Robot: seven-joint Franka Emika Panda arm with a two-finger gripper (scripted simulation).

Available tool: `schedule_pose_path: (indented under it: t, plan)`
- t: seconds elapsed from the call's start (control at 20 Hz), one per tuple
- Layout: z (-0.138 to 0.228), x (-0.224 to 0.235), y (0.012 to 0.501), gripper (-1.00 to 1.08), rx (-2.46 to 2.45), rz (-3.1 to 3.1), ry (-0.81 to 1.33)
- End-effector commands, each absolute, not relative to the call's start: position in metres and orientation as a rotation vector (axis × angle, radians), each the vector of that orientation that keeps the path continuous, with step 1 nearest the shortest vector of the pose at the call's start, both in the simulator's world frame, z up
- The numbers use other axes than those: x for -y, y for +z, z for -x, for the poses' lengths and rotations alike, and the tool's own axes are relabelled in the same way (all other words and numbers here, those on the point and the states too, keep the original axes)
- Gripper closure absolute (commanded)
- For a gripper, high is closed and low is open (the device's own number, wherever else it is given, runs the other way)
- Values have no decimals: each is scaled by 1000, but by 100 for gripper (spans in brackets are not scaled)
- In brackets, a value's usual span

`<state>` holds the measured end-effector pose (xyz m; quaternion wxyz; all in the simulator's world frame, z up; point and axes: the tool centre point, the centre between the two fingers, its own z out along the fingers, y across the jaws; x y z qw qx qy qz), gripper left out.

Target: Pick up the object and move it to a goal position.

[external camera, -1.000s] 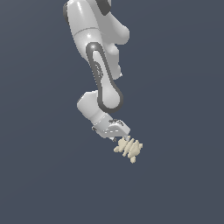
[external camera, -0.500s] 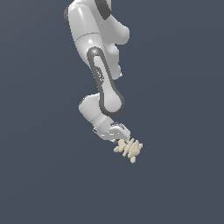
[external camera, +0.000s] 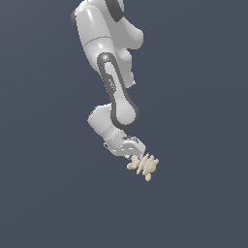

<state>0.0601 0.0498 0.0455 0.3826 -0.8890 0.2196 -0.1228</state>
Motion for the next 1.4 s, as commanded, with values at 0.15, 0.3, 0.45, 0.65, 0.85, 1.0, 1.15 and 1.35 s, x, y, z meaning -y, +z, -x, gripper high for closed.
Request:
schedule_pose_path:
  t: [0.15,0.3,0.45,0.65,0.85,1.0,1.15,1.35]
  plan:
    - [-59,-50,47,108,-561,2267,-313]
    - [-56,-52,53,108,-560,2268,-313]
    - [-50,-56,61,108,-560,2268,-311]
    - [-39,-63,79,108,-558,2270,-308]
    - [-24,-73,103,108,-557,2271,-305]
    - [-12,-81,124,108,-556,2271,-302]
    - [-1,-89,143,108,-556,2271,-299]
    - [10,-97,163,108,-555,2270,-297]
